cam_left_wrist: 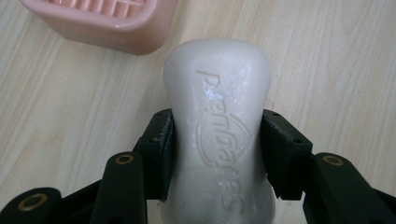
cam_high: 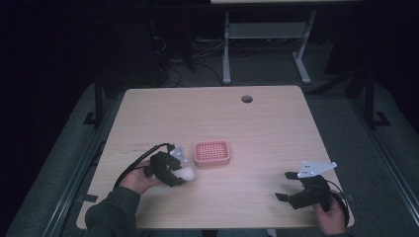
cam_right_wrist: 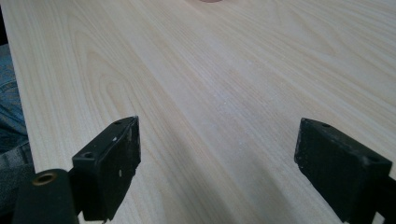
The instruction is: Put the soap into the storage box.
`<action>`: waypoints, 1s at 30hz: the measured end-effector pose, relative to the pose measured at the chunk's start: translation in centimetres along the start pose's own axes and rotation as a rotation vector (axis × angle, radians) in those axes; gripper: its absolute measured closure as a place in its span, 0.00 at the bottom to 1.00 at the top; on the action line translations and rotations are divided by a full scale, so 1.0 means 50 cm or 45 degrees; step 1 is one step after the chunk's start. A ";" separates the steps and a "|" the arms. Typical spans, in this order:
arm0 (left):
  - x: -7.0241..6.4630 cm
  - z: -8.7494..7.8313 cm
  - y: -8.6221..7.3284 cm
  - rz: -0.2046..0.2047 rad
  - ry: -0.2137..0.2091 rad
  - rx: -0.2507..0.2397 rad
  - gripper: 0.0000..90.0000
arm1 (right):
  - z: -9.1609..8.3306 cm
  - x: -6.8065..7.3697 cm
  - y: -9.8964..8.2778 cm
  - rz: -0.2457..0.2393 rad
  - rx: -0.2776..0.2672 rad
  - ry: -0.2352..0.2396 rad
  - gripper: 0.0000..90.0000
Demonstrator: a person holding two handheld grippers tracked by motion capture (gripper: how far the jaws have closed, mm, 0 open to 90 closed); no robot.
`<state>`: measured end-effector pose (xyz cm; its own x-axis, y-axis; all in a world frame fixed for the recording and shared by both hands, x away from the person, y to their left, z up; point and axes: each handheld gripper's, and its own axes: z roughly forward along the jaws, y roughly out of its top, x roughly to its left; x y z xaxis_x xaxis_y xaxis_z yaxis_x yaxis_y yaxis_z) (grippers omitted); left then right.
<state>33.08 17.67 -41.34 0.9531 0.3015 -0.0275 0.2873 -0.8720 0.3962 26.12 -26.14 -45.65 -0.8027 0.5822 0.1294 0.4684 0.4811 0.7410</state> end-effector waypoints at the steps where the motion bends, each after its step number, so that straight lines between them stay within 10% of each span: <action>1: 0.001 0.000 0.002 -0.001 0.001 -0.004 0.55 | 0.000 0.000 0.000 -0.003 -0.001 -0.001 0.16; 30: 0.031 0.002 0.048 0.024 -0.015 0.014 0.55 | -0.005 -0.002 0.000 -0.007 -0.018 0.001 0.16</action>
<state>35.25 16.00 -40.55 0.9594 0.2803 -0.0311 0.2702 -0.8817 0.3867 26.12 -26.34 -45.50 -0.8053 0.5793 0.1258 0.4590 0.4751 0.7507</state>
